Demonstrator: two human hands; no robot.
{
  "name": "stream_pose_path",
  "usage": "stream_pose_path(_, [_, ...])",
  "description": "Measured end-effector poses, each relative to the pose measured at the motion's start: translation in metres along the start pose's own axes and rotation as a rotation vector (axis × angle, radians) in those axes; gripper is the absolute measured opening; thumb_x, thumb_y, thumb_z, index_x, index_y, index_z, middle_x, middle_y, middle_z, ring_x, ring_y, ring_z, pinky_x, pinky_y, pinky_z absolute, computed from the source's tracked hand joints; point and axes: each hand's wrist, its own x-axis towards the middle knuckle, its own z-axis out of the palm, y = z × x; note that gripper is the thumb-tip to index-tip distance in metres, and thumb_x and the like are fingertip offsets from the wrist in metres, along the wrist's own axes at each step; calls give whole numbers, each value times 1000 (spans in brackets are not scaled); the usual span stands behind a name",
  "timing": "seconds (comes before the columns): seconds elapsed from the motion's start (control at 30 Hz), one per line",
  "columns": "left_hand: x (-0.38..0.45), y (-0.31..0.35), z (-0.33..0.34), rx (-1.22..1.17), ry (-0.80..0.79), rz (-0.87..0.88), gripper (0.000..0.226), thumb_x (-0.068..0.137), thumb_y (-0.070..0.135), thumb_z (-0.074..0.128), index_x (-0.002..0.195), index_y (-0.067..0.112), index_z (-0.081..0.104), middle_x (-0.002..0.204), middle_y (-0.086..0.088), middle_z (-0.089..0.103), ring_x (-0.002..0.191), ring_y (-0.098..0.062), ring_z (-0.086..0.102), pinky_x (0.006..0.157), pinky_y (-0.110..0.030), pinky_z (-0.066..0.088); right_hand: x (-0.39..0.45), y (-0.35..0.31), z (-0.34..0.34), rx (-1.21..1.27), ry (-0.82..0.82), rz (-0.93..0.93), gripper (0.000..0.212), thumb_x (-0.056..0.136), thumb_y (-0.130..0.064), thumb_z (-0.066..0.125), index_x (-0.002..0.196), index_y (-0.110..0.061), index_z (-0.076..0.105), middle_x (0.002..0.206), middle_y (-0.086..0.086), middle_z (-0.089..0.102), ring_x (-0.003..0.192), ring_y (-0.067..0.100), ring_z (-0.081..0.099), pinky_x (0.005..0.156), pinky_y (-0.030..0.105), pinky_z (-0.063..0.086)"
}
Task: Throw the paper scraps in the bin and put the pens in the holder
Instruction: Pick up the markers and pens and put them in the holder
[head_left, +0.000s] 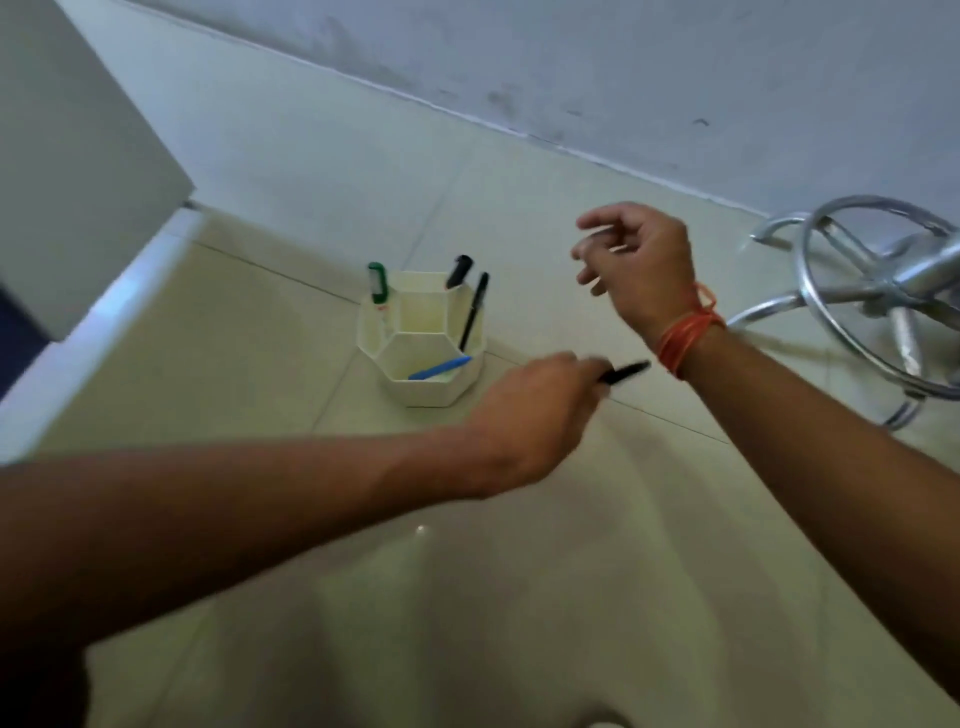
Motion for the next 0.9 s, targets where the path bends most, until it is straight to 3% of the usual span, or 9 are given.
stream_pose_path(0.1, [-10, -23, -64, -223, 302, -175, 23, 101, 24, 42, 115, 20, 59, 80, 4, 59, 71, -19, 55, 69, -30, 43, 11, -26, 13, 91, 38, -12, 22, 82, -6, 59, 100, -15, 67, 81, 13, 73, 59, 17, 68, 54, 29, 55])
stream_pose_path(0.17, [-12, -41, -91, -515, 491, -228, 17, 100, 15, 42, 113, 20, 52, 85, 4, 58, 65, -16, 58, 68, -32, 50, 14, -40, 21, 129, 42, -10, 24, 82, -7, 60, 104, -13, 67, 85, 15, 73, 61, 18, 69, 57, 31, 57])
stream_pose_path(0.3, [-7, -76, -105, -648, 683, -282, 32, 102, 6, 40, 129, 22, 40, 105, -1, 61, 90, -10, 73, 87, -34, 58, 8, -57, 39, 109, 8, -66, 25, 83, -9, 60, 107, -14, 66, 85, 13, 73, 63, 18, 70, 60, 32, 60])
stream_pose_path(0.5, [-4, -100, -73, -583, 590, -317, 55, 99, 1, 46, 141, 31, 30, 102, 1, 63, 103, -9, 69, 80, -20, 54, -8, -48, 46, 86, 6, -90, 25, 84, -8, 62, 108, -14, 66, 83, 12, 73, 65, 18, 71, 62, 31, 61])
stream_pose_path(0.6, [-8, -102, -63, -568, 555, -284, 59, 95, -4, 49, 140, 29, 31, 103, -4, 63, 101, -8, 69, 87, -25, 57, -19, -31, 46, 118, 45, -73, 23, 82, -5, 64, 104, -13, 68, 80, 14, 72, 62, 18, 70, 63, 33, 60])
stream_pose_path(0.67, [-7, -108, -61, -524, 531, -287, 67, 90, -7, 52, 140, 31, 30, 102, -2, 60, 102, -13, 69, 93, -35, 58, -25, -18, 47, 103, 24, -53, 23, 82, -6, 66, 104, -13, 68, 80, 12, 72, 64, 17, 69, 66, 35, 61])
stream_pose_path(0.73, [-8, -113, -62, -491, 506, -307, 74, 85, -6, 58, 141, 34, 30, 102, 6, 58, 106, -15, 66, 96, -38, 56, -32, -5, 50, 67, -41, -35, 26, 80, -10, 70, 106, -16, 67, 83, 8, 72, 70, 14, 68, 71, 32, 61])
stream_pose_path(0.8, [-9, -117, -65, -492, 523, -309, 76, 83, -2, 63, 142, 32, 30, 112, 6, 56, 115, -10, 59, 98, -31, 52, -41, 9, 53, -22, -158, -34, 37, 77, -16, 75, 112, -21, 64, 94, 3, 71, 82, 12, 67, 76, 26, 58])
stream_pose_path(0.9, [-8, -121, -74, -519, 685, -409, 64, 86, 3, 62, 141, 24, 37, 120, 2, 55, 117, -10, 53, 93, -20, 46, -57, 28, 61, -138, -331, -63, 54, 72, -23, 75, 122, -25, 56, 118, -2, 61, 106, 15, 60, 80, 28, 54])
